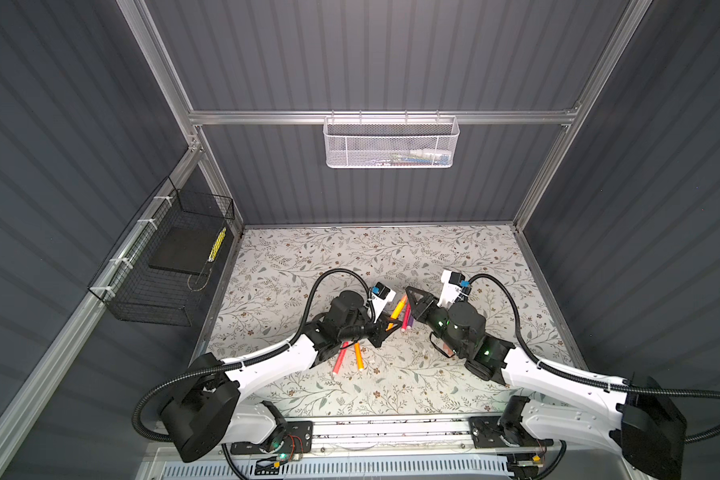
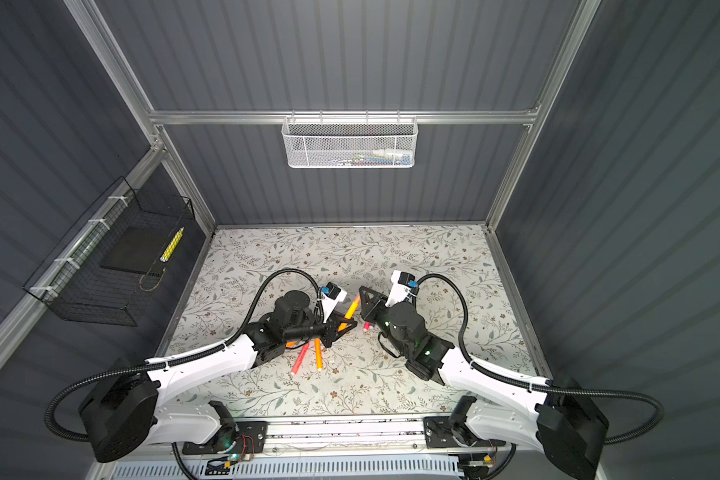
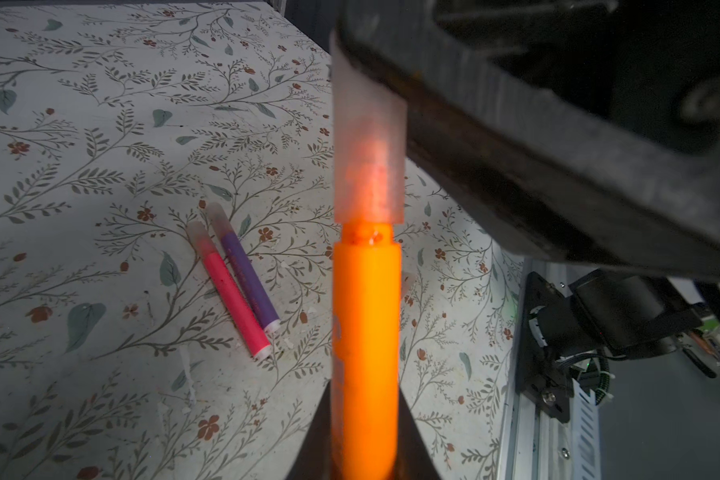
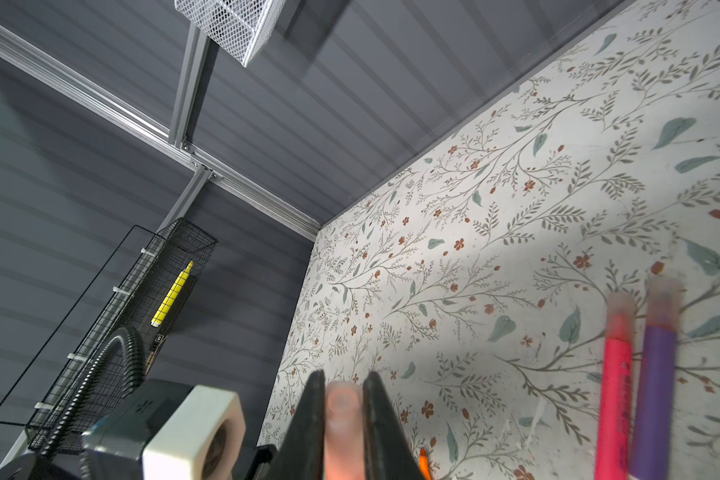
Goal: Insert the pens into the pen caps
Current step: 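Press the cap down onto the orange marker with the right gripper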
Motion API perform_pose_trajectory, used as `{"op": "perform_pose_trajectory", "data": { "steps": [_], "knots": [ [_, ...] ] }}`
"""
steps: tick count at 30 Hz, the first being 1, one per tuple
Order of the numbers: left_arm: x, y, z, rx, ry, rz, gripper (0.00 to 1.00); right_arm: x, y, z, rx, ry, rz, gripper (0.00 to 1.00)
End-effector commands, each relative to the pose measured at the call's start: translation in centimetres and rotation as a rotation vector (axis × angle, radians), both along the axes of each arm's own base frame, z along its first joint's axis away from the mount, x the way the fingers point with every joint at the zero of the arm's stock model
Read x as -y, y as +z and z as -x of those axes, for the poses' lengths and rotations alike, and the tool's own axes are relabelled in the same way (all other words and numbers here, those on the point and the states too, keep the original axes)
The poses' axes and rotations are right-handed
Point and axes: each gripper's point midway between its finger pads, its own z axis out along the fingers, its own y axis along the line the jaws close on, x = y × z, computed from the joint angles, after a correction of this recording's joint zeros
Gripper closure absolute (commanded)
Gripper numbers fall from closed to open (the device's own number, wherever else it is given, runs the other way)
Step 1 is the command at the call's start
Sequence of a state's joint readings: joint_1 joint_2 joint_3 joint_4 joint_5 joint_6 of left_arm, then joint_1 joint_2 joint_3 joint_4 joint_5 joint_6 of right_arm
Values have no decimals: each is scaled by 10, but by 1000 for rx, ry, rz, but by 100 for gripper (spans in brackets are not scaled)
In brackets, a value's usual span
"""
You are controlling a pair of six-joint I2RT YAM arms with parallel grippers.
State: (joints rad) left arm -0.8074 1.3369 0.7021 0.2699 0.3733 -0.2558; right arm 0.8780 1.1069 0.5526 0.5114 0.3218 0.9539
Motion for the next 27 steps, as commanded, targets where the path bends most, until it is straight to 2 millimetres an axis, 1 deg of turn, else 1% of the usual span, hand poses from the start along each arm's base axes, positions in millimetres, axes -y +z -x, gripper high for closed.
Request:
{"op": "perform_pose_trajectory", "data": {
  "steps": [1,10,14,16,17,18,21,27],
  "knots": [
    [8,29,-2,-9,-58,134,100,-16,-17,11,1,67,4,100],
    [4,38,2,-2,-84,184,100,-11,-26,23,75,100,17,100],
    [4,38,3,-1,-90,187,100,-11,-26,29,106,130,18,90],
    [4,39,3,4,-90,189,100,-10,-31,29,99,129,34,83],
    [4,39,4,5,-91,189,100,-9,-34,29,91,124,39,82],
    [3,39,4,7,-91,189,100,-5,-28,30,101,115,24,81],
    [2,41,5,15,-89,190,100,0,-30,30,97,96,27,75],
    [0,42,5,29,-82,185,100,3,-28,33,96,100,26,66]
  ]
}}
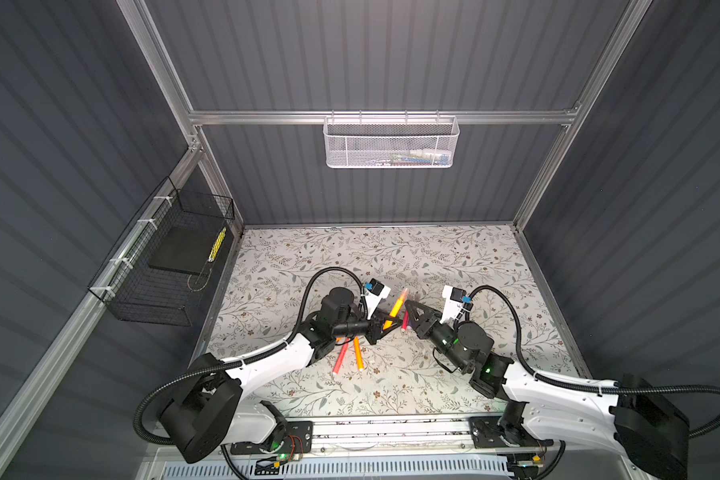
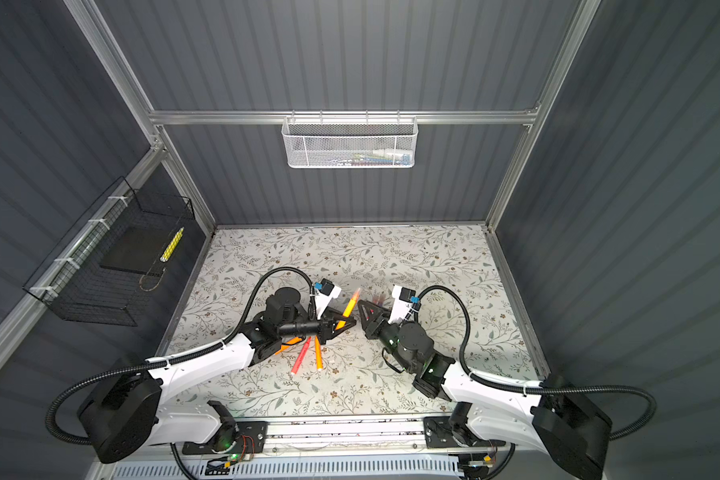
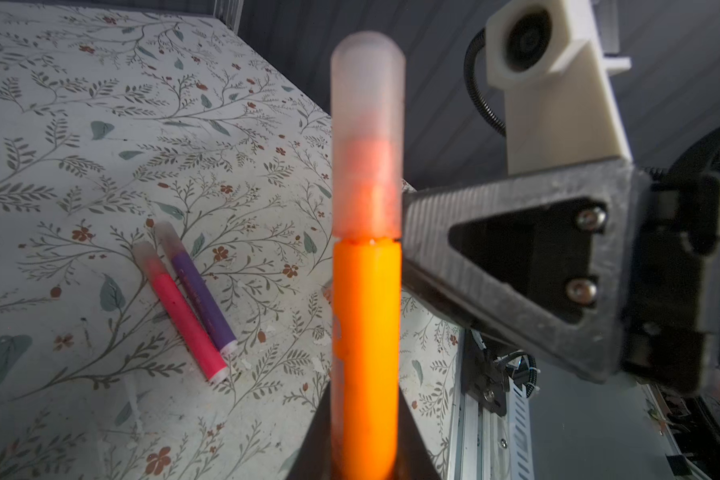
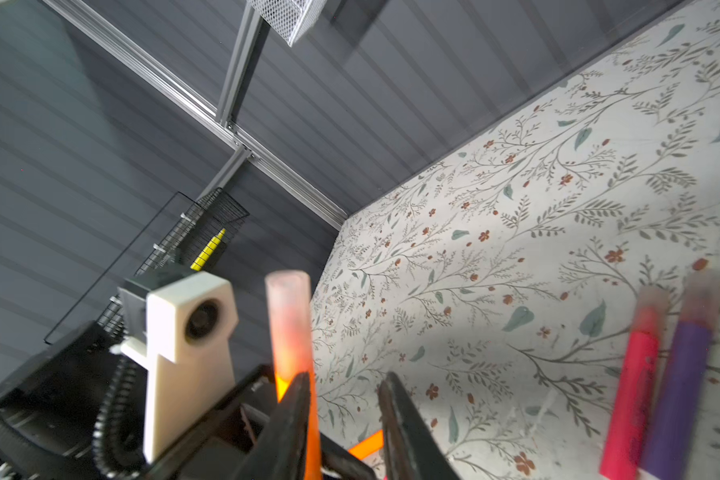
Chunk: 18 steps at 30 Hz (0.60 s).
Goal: Insert the pens into the pen caps
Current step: 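Press the cap down onto the orange marker with the right gripper, then push the cap further down the orange marker with the right gripper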
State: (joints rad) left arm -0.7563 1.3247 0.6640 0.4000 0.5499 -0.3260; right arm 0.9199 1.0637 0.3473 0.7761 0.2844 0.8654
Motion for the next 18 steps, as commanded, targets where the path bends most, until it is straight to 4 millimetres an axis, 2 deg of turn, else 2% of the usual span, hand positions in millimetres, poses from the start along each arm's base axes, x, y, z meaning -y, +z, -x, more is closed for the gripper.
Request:
{"op": "perform_pose_trajectory", "data": {
  "steps": [1,7,13,18],
  "knots": [
    [0,22,-4,63,12,50,100,0,-6,4,-8,19,34,65],
    [0,18,-5,66,12,37,100,-8,25,11,67,81,5,54],
    [-2,18,-7,81,24,28,100,-2,53,16,129,74,-31,37],
    [-2,17,-7,85,21,21,100,-5,70,7,143,63,-12,34]
  ]
}}
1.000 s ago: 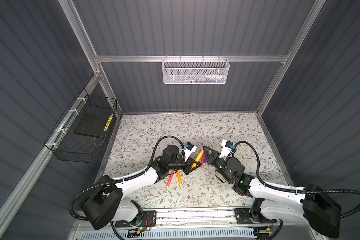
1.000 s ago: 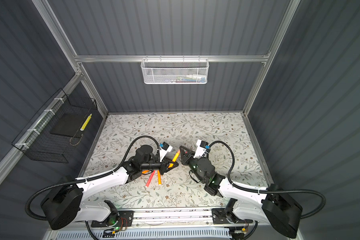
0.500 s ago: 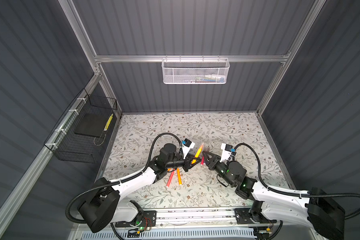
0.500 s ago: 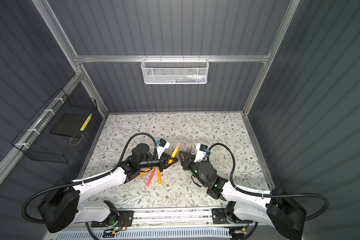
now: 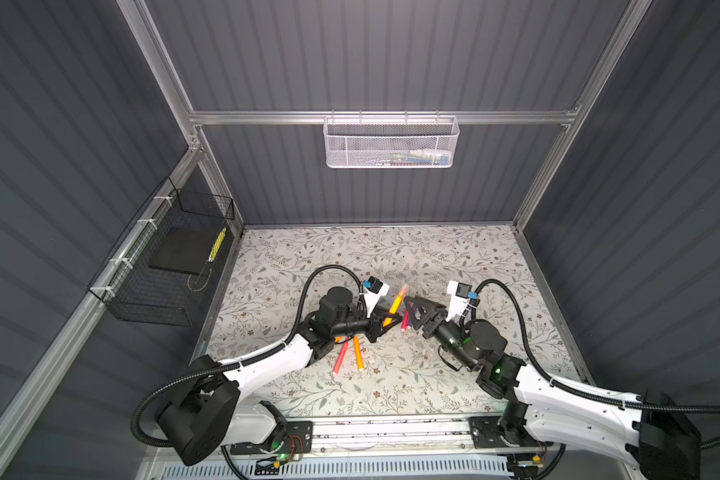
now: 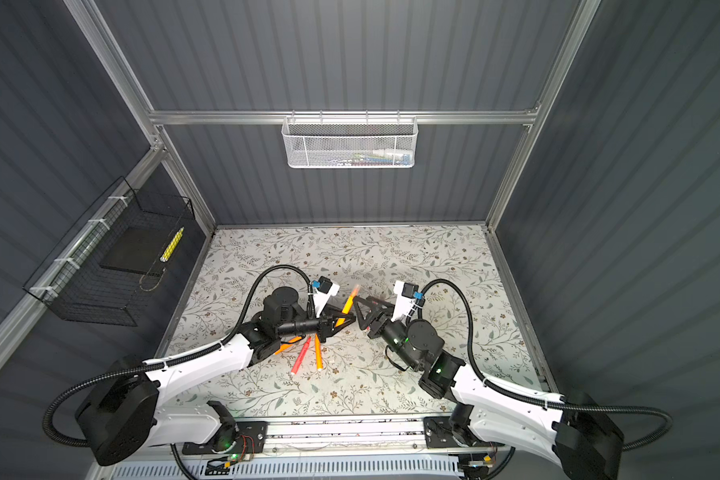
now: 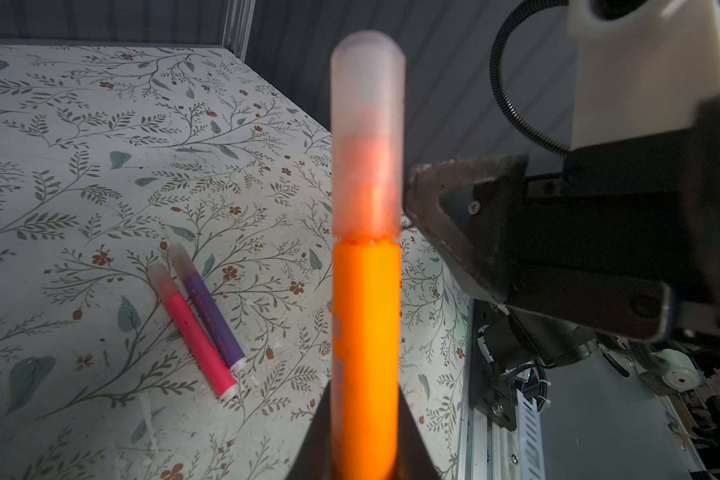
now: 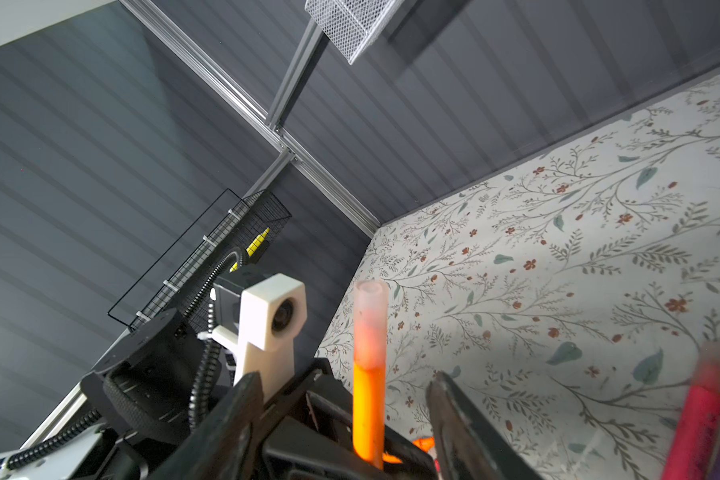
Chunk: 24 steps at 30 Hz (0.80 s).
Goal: Insert the pens into the pen caps
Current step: 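Push the cap further down the orange marker with the right gripper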
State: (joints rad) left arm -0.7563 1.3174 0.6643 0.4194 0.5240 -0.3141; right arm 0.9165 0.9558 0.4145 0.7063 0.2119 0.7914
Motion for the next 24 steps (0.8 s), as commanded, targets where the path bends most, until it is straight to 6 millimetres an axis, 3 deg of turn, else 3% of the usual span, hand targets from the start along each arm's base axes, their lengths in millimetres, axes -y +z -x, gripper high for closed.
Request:
{"op": "perform_pose_trajectory", "data": {
  "steps": [1,5,10,19,24],
  "knots": [
    [-1,11,-2,50,-1,7,100,-4,20,-9,27,-6,18,34],
    [1,10,0,55,-11,3,100,-10,22,-25,-3,-10,38,38],
    [1,10,1,59,-9,-2,100,-17,19,-40,-47,-1,60,50],
    [2,12,2,63,-14,1,100,-21,0,-49,-92,-15,96,53],
    [2,11,2,66,-12,-2,100,-26,-4,-50,-94,-1,116,77]
  ]
}}
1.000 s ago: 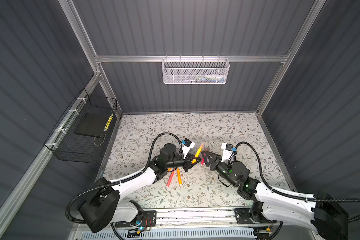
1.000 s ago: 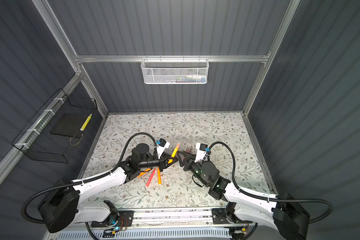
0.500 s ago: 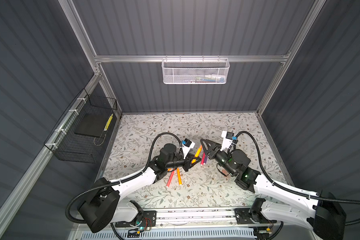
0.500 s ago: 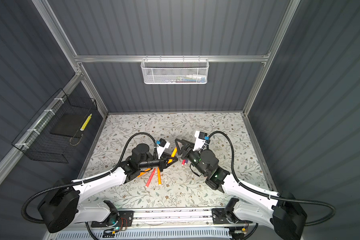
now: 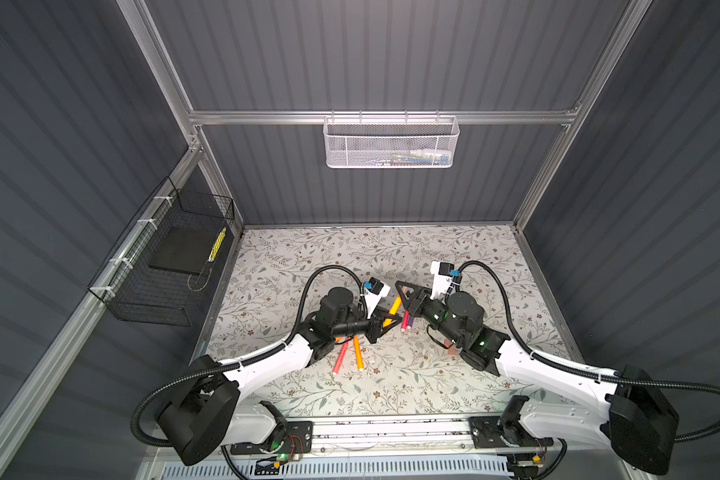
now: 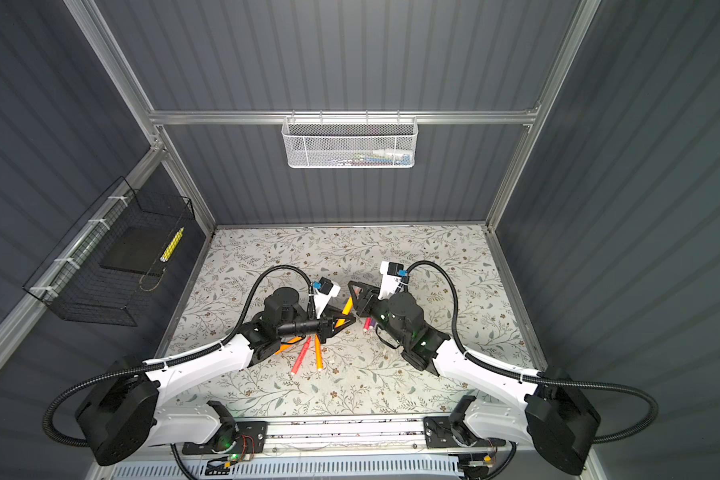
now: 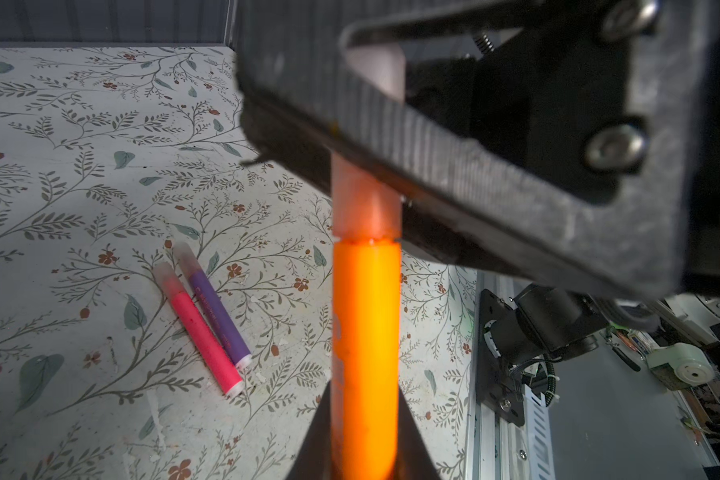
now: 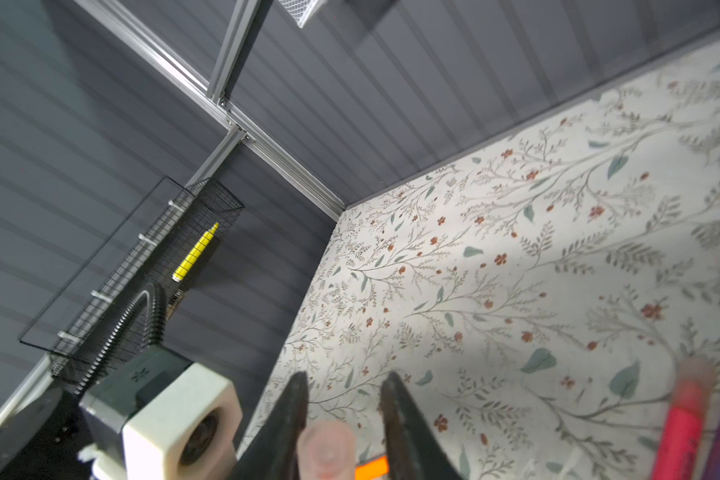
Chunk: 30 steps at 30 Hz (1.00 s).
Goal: Insert the pens into the pen caps
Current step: 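Push the cap further down the orange marker with the right gripper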
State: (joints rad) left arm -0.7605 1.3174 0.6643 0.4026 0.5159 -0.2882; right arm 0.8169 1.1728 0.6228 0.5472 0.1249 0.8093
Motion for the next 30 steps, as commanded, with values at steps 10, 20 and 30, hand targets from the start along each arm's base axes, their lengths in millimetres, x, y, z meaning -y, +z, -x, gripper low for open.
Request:
{"op": "perform_pose_trajectory", "data": {
  "steps": [10,20,30],
  "knots": [
    [3,23,-2,44,-4,31,100,-9,-9,26,52,140,-25,100],
    [12,88,-25,125,27,98,100,-14,-30,75,118,263,-5,100],
    [-5,115,-93,307,416,48,100,-26,-67,92,-176,160,-18,100]
  ]
}}
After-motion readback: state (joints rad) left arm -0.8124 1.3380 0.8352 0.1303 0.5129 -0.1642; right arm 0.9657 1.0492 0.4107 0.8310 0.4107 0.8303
